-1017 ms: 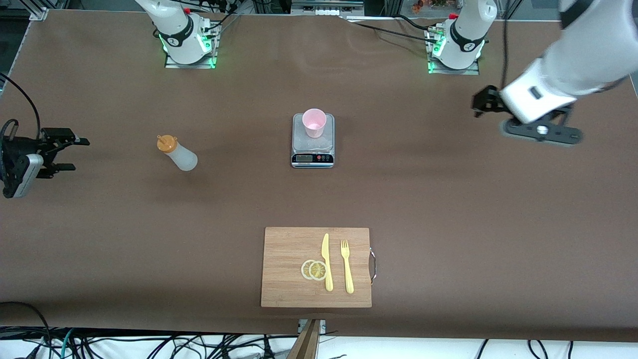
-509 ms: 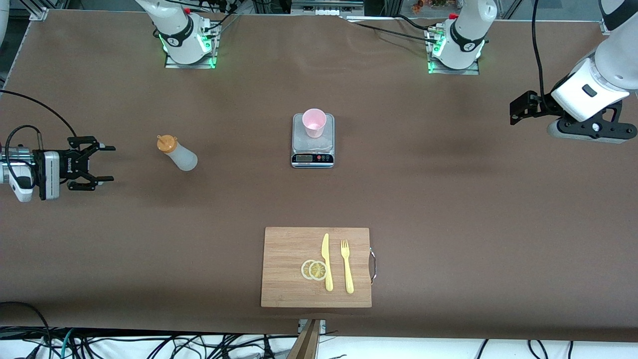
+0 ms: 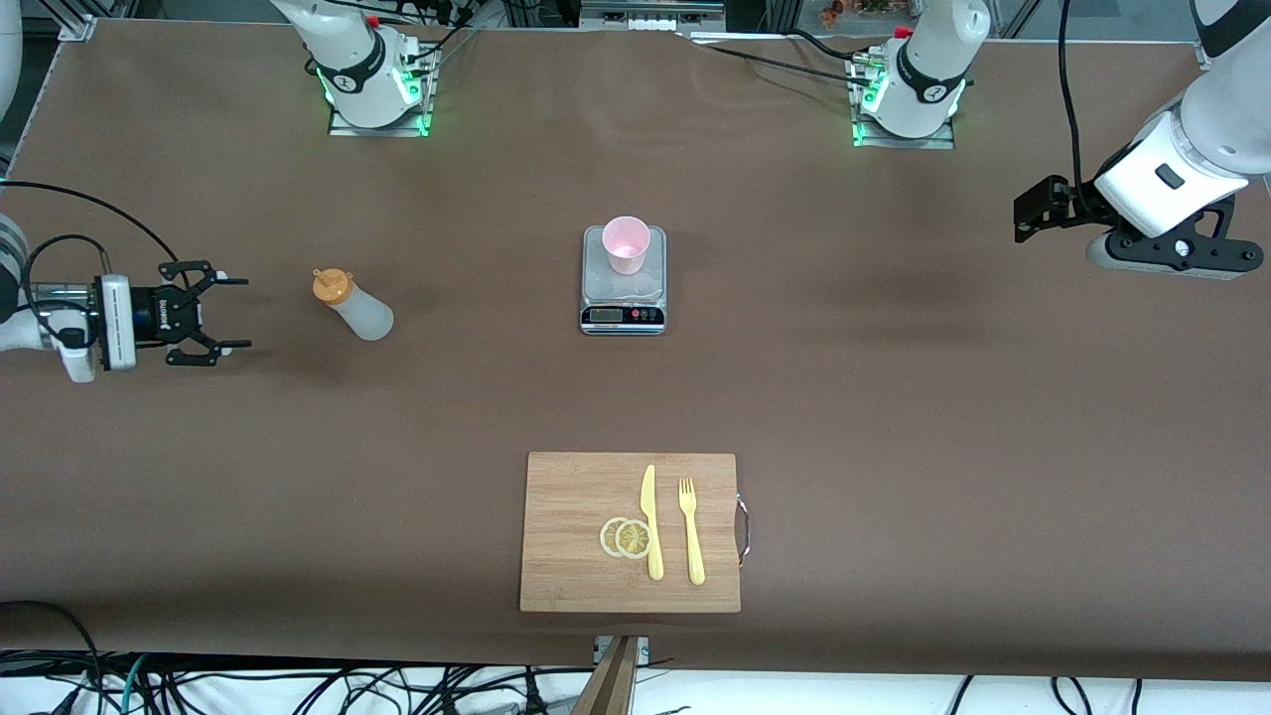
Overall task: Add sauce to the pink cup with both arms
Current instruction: 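Reach the right gripper to the sauce bottle and grasp it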
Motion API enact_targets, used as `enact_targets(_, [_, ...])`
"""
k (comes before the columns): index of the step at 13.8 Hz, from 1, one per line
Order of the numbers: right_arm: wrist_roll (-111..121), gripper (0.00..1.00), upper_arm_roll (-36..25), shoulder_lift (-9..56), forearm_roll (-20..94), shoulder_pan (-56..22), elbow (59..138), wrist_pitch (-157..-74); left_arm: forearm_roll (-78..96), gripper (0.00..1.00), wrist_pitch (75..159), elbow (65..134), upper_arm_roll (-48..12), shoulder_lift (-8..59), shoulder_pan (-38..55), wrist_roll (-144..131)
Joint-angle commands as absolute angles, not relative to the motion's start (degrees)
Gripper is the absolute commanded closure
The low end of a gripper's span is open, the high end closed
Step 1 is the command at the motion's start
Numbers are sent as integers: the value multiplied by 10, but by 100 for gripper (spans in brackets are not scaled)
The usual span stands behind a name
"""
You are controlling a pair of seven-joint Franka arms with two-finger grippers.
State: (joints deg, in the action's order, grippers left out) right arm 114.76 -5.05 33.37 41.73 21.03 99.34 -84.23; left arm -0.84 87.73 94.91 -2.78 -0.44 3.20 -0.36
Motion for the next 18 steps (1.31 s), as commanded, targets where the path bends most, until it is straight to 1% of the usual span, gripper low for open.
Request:
enact_targets(1, [1230, 0, -45, 377, 460, 220, 999, -827, -5, 0, 874, 955, -27, -15, 33, 3])
enact_targets(4, [1325, 0, -45, 414, 508, 219, 1017, -832, -5, 0, 874, 955, -30, -15, 33, 4])
enact_targets(14, [1516, 0, -45, 417, 561, 229, 1092, -825, -6, 0, 873, 954, -30, -14, 33, 4])
enact_targets(16, [1543, 0, -42, 433, 585, 224, 1100, -825, -6, 0, 873, 954, -30, -14, 33, 3])
enact_targets(18, [1550, 0, -40, 435, 595, 219, 1100, -825, -6, 0, 872, 954, -30, -14, 33, 3])
